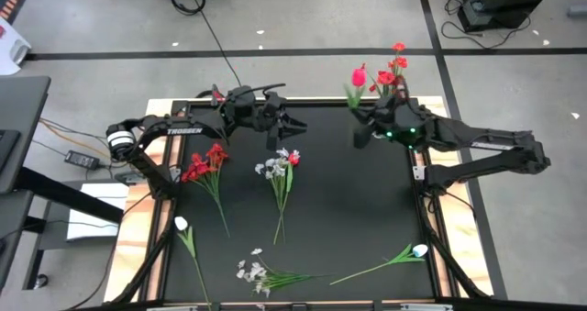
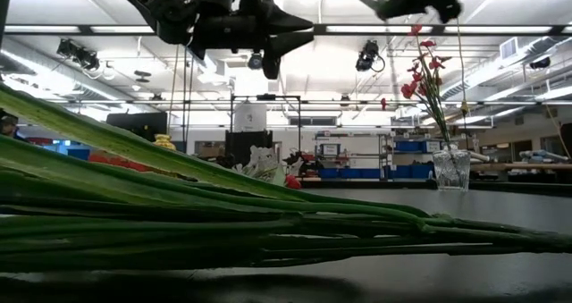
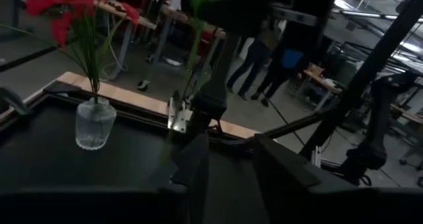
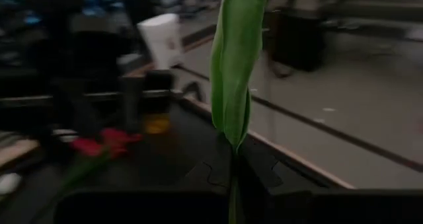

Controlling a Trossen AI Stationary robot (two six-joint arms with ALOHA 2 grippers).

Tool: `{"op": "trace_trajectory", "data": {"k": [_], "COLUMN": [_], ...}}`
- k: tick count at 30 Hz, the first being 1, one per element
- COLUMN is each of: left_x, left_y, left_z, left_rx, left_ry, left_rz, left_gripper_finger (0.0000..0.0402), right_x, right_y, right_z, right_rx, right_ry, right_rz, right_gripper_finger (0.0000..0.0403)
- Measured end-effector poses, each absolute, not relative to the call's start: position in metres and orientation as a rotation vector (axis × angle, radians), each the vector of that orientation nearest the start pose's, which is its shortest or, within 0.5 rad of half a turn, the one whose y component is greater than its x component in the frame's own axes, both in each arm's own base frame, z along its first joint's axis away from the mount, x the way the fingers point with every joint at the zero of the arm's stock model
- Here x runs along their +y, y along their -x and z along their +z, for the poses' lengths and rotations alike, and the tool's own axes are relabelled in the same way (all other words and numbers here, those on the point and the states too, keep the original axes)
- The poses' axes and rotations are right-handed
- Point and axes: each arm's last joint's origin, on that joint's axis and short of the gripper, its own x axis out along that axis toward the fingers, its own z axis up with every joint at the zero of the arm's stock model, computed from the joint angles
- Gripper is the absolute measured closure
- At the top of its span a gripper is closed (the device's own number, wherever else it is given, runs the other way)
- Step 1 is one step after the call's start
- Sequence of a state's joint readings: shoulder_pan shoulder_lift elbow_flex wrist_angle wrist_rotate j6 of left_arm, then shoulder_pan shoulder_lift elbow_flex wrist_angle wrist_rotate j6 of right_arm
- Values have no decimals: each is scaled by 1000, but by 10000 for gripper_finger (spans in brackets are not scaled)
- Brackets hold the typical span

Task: Sort flowers into vase by color
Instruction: Put the top red flower into the transparent vase

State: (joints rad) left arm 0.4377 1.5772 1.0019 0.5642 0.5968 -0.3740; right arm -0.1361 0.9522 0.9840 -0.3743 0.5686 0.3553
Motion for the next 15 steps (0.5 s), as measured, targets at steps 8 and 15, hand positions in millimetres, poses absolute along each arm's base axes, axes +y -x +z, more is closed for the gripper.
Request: {"op": "trace_trajectory", "data": {"k": [8,15], "left_x": [134,135], "left_y": [-325,-325], "left_z": [284,284], "left_rx": [38,39], "left_ry": [378,377], "left_rz": [-156,-154], "left_gripper_finger": [276,276], "right_x": [-44,-51], "right_y": [-144,-123], "right_z": [349,326], "right_rx": [167,103], "right_ry": [-207,-226], "right_rz": [-1035,-1164], "right_gripper_finger": [383,386]}}
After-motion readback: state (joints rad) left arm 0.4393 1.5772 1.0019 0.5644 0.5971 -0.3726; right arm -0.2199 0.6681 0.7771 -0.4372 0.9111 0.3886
